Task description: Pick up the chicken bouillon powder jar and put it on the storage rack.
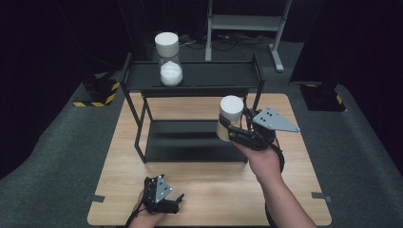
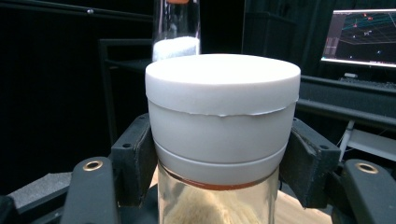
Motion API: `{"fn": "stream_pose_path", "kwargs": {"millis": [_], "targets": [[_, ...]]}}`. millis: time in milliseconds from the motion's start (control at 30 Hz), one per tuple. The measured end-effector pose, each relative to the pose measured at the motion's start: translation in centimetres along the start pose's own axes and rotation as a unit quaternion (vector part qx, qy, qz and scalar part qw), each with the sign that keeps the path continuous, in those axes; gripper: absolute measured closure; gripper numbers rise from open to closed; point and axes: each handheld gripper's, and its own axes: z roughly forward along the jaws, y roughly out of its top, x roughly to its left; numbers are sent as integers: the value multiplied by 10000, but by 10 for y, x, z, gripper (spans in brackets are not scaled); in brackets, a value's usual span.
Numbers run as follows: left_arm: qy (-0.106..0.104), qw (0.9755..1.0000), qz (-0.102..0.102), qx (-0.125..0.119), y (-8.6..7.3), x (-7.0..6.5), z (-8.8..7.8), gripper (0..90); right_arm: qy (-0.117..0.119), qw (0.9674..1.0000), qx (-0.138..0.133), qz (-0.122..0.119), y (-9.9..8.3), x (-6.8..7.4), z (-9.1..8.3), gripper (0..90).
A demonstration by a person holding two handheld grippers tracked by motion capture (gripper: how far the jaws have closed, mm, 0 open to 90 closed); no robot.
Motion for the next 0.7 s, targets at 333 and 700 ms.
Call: {"fn": "stream_pose_path", "kwargs": {"millis": [333, 700], "targets": [[-32, 10000, -8, -23, -1, 1, 0, 11, -46, 9998, -172, 28, 17, -5, 13, 340], [-38, 10000, 23, -1, 0, 1, -1, 11, -38, 9994, -349, 14, 35, -7, 22, 340]]}}
